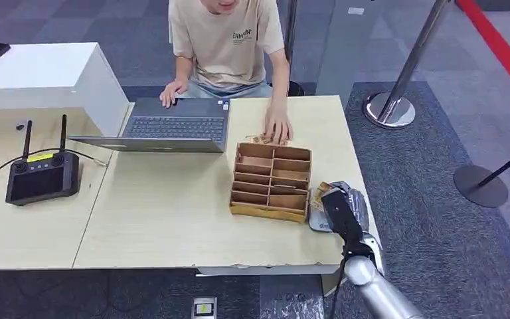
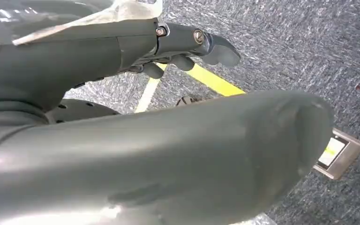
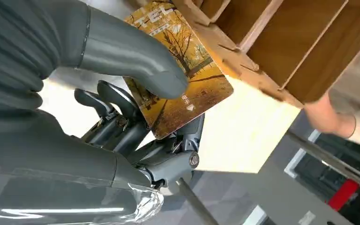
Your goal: Pass the card to the sensor for recognition and then transmit it.
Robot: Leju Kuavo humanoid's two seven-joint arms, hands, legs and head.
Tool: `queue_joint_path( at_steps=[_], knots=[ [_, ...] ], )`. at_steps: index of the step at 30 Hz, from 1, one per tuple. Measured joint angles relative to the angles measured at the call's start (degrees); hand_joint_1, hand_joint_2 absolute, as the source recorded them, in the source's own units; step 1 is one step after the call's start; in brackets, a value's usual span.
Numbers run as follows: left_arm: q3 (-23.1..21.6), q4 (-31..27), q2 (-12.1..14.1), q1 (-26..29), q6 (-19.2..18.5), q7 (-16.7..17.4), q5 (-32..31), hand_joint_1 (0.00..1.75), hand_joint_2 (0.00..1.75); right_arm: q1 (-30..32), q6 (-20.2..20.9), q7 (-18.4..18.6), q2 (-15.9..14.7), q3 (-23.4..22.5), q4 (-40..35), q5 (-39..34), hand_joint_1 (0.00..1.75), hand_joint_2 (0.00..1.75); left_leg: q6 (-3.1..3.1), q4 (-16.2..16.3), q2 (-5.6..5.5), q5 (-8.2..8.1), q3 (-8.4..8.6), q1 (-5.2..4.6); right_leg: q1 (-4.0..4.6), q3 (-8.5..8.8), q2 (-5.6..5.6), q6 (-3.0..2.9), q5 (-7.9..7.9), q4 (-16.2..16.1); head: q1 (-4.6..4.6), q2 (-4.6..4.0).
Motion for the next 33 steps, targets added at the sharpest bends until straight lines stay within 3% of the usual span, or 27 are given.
queue_joint_path(
  at_steps=[13, 19, 23, 27, 33],
  knots=[
    [0.0, 0.0, 0.0, 0.0, 0.2, 0.0, 0.4, 0.00, 0.00, -2.3, 0.8, -0.3, 2.7, 3.7, 6.2, -0.5, 1.75, 1.75, 0.00, 0.0, -0.03, 0.00, 0.00, 0.00, 0.00, 0.00, -0.01, 0.00, 0.00, 0.0, 0.00, 0.00],
    [0.0, 0.0, 0.0, 0.0, 0.3, 0.6, 0.4, 0.00, 0.00, -3.5, -2.2, 7.6, 3.3, 6.7, 10.1, 13.8, 1.75, 1.75, 0.00, 0.0, -0.05, 0.00, 0.04, 0.02, 0.01, 0.03, -0.01, 0.00, -0.01, 0.0, 0.00, 0.00],
    [0.0, 0.0, 0.0, 0.0, 0.4, 1.0, 0.4, 0.00, 0.00, -3.6, -2.4, 8.8, 3.9, 7.1, 12.6, 20.9, 1.75, 1.75, 0.00, 0.0, -0.03, 0.00, 0.07, 0.02, 0.01, 0.07, -0.01, 0.00, 0.00, 0.0, 0.00, 0.00],
    [0.0, 0.0, 0.0, 0.0, 0.3, 1.1, 0.3, 0.00, 0.00, -4.1, -2.5, 8.9, 4.3, 7.3, 14.4, 22.1, 1.75, 1.75, 0.00, 0.0, 0.00, 0.00, 0.18, 0.02, 0.01, 0.16, -0.01, 0.01, 0.00, 0.0, 0.02, 0.00],
    [0.0, 0.0, 0.1, 0.0, 0.4, 1.0, 0.4, 0.00, 0.00, -4.2, -2.6, 4.7, 4.4, 6.6, 14.6, 16.9, 1.75, 1.75, 0.01, 0.0, 0.04, 0.01, 0.28, 0.01, 0.00, 0.27, 0.00, 0.04, 0.07, 0.0, 0.02, 0.00]
  ],
)
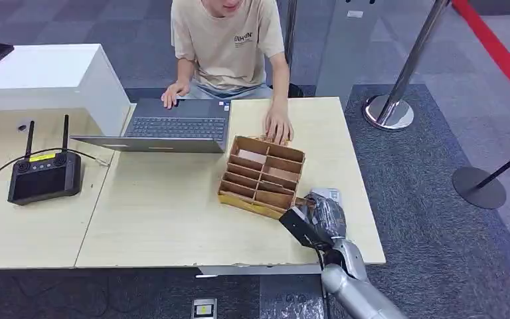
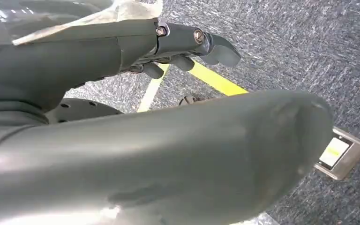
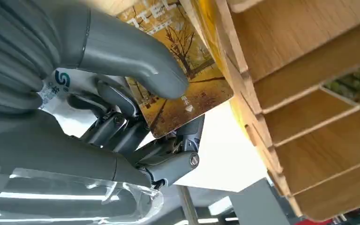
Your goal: Pass the card to the sensor for recognition and then transmit it.
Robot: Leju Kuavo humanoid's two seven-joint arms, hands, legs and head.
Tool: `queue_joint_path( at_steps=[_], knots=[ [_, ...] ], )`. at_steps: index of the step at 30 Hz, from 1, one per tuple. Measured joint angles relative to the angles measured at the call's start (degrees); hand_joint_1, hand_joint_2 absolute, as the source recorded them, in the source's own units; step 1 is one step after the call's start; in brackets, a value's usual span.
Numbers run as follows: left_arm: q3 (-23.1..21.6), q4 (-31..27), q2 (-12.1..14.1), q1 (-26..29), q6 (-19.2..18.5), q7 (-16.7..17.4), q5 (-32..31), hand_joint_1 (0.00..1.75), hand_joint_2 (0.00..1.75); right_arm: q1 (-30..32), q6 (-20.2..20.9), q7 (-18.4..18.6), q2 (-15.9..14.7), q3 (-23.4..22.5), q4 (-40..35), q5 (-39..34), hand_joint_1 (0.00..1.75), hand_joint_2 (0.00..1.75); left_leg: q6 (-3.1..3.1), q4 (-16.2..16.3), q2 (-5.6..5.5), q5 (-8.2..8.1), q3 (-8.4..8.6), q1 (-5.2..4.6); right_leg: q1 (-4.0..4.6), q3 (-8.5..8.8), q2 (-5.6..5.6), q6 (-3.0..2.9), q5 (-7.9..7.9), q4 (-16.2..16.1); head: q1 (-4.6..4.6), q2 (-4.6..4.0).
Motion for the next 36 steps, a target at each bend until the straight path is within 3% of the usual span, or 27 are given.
queue_joint_path(
  at_steps=[4, 13, 18, 26, 31, 36],
  knots=[
    [0.0, 0.0, 0.1, 0.0, 0.0, -0.1, 0.0, 0.00, 0.00, 0.1, 0.4, 0.2, 0.0, 0.0, -2.0, -4.8, 1.75, 1.75, 0.00, 0.0, 0.01, 0.01, 0.00, 0.00, 0.00, -0.01, 0.01, 0.02, 0.06, 0.0, 0.00, 0.00],
    [0.0, 0.1, 0.4, 0.1, 0.0, -0.5, 0.5, 0.00, 0.00, 0.3, 2.9, -7.0, -0.2, 0.0, -6.2, -22.0, 1.75, 1.75, 0.00, 0.0, 0.01, 0.01, -0.12, 0.00, 0.00, -0.15, 0.02, 0.02, 0.05, 0.0, -0.02, 0.00],
    [0.0, 0.2, 0.4, 0.1, -0.2, -0.5, 0.8, 0.00, 0.00, 0.3, 3.4, -7.9, -1.2, -0.1, -10.3, -26.1, 1.75, 1.75, -0.01, 0.0, 0.01, 0.00, -0.19, 0.01, 0.00, -0.22, 0.02, 0.02, 0.05, 0.0, -0.02, 0.00],
    [0.0, 0.3, 0.4, 0.2, -0.2, -0.7, 1.0, 0.00, 0.00, 0.6, 0.5, -2.0, -4.2, -1.1, -16.5, -19.8, 1.75, 1.75, 0.00, 0.0, 0.01, 0.00, -0.23, 0.00, 0.00, -0.25, 0.02, 0.02, 0.05, 0.0, -0.02, 0.00],
    [0.0, 0.4, 0.4, 0.2, 0.2, -0.3, 1.2, 0.00, 0.00, 2.3, 0.4, 4.9, -5.6, -3.3, -18.8, -6.3, 1.75, 1.75, 0.00, 0.0, 0.00, 0.00, -0.23, 0.00, -0.01, -0.25, 0.02, 0.02, 0.05, 0.0, -0.02, 0.00],
    [0.0, 0.4, 0.4, 0.2, 0.3, -0.1, 1.4, 0.00, 0.00, 3.8, 0.4, 10.2, -6.9, -4.9, -19.7, 1.6, 1.75, 1.75, 0.00, 0.0, 0.00, -0.01, -0.24, 0.00, -0.01, -0.27, 0.02, 0.02, 0.05, 0.0, -0.02, 0.00]
  ],
)
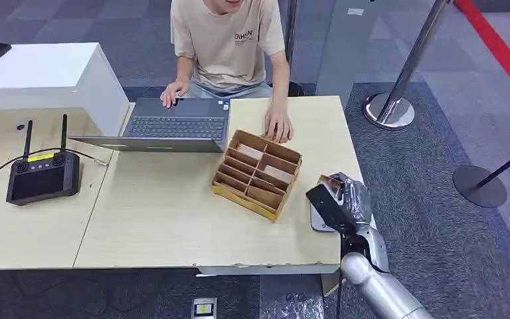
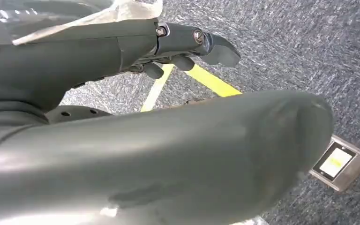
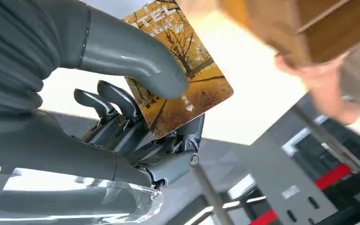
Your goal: Pass the card to the sensor for recognition and then transmit it.
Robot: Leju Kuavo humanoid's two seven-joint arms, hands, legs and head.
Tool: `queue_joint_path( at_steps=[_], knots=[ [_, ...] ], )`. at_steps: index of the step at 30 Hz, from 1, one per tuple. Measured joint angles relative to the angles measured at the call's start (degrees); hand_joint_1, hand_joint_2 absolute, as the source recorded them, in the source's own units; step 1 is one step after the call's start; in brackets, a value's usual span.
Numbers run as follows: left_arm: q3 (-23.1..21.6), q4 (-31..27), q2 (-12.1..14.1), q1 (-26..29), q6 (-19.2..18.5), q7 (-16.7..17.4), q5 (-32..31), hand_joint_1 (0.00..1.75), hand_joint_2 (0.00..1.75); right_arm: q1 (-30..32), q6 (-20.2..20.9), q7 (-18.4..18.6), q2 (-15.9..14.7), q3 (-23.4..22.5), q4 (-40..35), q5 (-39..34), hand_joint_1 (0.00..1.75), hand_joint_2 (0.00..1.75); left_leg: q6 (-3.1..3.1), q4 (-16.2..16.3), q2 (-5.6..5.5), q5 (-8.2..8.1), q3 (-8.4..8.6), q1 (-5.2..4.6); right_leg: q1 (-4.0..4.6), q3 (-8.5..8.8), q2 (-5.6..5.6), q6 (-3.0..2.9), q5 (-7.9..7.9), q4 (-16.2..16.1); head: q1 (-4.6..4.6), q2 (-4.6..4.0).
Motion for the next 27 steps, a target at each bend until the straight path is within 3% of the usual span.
queue_joint_path(
  at_steps=[9, 27],
  knots=[
    [0.0, 0.0, 0.0, 0.0, 0.4, 0.4, 0.1, 0.00, 0.00, 1.6, 0.0, 5.4, -1.7, -1.0, 0.8, 7.7, 1.75, 1.75, 0.00, 0.0, 0.00, 0.00, -0.01, 0.00, 0.01, -0.01, 0.00, 0.00, 0.00, 0.0, 0.00, -0.02],
    [-0.3, 0.0, 0.0, -0.1, 0.4, 0.5, -0.4, 0.00, 0.00, -0.1, 0.4, 2.9, -1.1, 0.1, 7.7, 2.5, 1.75, 1.75, 0.00, 0.0, 0.00, 0.00, 0.00, 0.01, 0.01, 0.03, 0.00, 0.00, 0.00, 0.0, 0.02, 0.00]
  ],
)
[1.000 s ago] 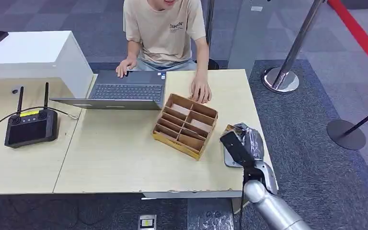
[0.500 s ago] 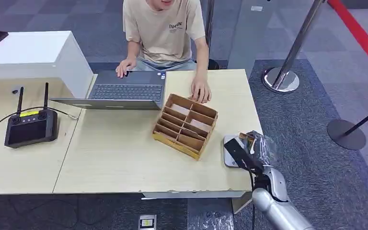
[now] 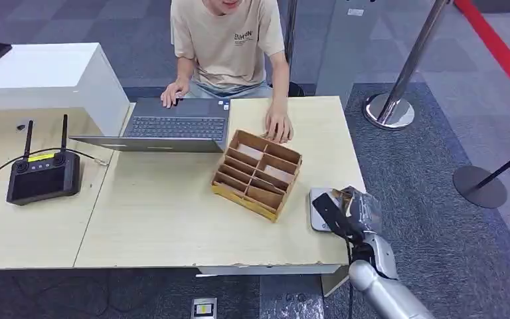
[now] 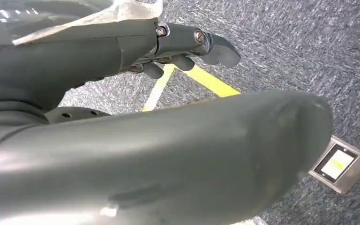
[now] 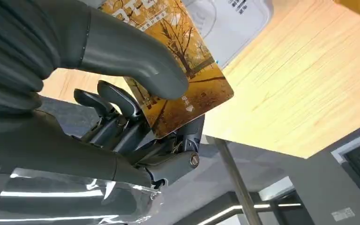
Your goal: Pass the card to the sensor for recognition and then transmit it.
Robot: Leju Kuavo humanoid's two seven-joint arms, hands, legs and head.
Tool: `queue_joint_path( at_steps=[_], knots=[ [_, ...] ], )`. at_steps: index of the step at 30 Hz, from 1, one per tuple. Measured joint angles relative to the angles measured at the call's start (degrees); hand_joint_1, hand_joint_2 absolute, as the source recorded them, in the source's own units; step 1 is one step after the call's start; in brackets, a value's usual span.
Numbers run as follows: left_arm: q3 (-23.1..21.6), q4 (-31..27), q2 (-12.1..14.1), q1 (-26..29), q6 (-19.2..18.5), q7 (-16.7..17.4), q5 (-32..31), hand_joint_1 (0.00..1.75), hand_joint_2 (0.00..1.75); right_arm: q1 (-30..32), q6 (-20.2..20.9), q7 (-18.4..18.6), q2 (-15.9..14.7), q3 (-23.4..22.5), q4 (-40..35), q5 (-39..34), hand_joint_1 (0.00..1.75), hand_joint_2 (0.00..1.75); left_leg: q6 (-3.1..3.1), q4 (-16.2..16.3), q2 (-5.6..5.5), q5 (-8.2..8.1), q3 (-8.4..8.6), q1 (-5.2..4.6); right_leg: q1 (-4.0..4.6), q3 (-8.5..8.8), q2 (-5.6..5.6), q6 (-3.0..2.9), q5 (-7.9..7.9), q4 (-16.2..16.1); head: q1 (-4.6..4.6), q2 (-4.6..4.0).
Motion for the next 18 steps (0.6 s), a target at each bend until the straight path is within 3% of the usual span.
queue_joint_path(
  at_steps=[9, 18],
  knots=[
    [-0.1, 0.0, 0.0, -0.1, -0.1, 0.0, -0.1, 0.00, 0.00, -1.0, -0.1, -0.1, 0.7, 1.1, 2.3, 0.9, 1.75, 1.75, 0.00, 0.0, 0.00, 0.00, 0.01, 0.00, 0.00, 0.00, 0.00, 0.00, 0.00, 0.0, -0.02, 0.00],
    [-0.1, 0.0, 0.2, -0.1, -0.2, -0.5, 0.0, 0.00, 0.00, -1.1, -0.4, -8.3, 0.9, 1.4, 2.7, -10.6, 1.75, 1.75, 0.00, 0.0, 0.00, 0.00, 0.01, 0.00, 0.00, 0.00, 0.00, 0.00, 0.00, 0.0, -0.02, 0.00]
  ],
)
